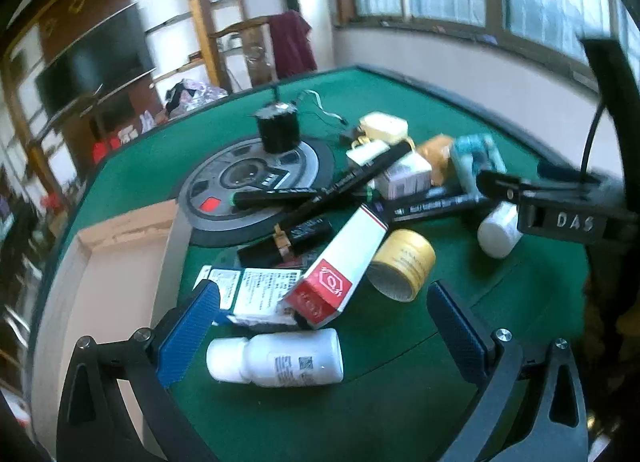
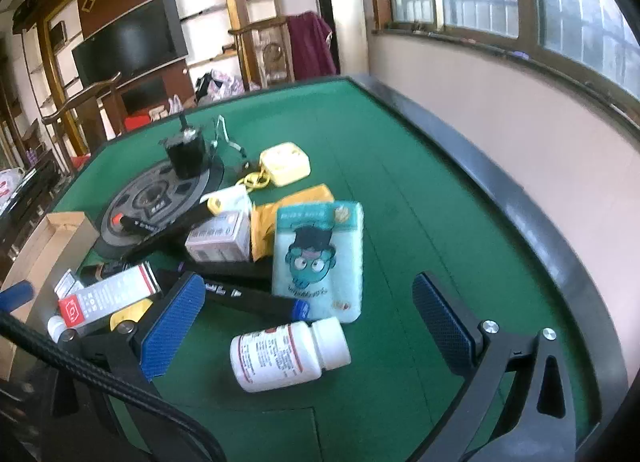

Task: Organize objects
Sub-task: 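Grasp the red-and-white boxed tube with the left gripper, then carry the boxed tube into the box while the right gripper carries the tape roll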

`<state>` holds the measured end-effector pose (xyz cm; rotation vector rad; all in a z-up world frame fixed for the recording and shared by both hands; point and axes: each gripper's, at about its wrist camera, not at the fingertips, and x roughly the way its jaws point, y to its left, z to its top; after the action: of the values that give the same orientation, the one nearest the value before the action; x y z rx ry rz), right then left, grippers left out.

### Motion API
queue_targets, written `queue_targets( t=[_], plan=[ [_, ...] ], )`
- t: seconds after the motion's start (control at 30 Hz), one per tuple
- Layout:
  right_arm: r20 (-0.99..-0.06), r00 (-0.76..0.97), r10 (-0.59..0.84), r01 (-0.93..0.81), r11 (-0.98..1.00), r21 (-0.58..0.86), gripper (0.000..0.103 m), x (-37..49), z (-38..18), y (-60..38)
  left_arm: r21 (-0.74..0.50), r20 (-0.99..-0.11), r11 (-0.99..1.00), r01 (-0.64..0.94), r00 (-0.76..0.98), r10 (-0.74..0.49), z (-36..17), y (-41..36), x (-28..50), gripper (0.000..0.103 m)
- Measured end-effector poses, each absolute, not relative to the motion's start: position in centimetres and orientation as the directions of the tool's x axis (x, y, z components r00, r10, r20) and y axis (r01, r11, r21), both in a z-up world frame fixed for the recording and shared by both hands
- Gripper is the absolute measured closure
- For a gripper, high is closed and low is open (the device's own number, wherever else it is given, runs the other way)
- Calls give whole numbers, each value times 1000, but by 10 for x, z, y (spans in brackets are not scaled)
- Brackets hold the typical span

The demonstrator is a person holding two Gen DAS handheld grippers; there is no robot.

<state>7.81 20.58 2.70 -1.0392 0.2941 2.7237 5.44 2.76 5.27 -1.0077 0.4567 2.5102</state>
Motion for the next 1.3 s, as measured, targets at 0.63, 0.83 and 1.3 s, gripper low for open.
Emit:
queue_targets(
  t=[0.63,0.83,1.3],
  plan=[
    [-706,-704,69,-262,-950,168,0,84,19,208,341,-771,-685,-644,-608,187,31,72,45,63],
    [-709,-704,44,-245,-952,184,0,82,18,208,212,-800,-753,-623,-553,233,33,59,37,80],
    [-711,-695,-111,26,-991,129,0,88,22,154,-23,-722,-899,-438,-614,318,83,-37,72,80]
  ],
)
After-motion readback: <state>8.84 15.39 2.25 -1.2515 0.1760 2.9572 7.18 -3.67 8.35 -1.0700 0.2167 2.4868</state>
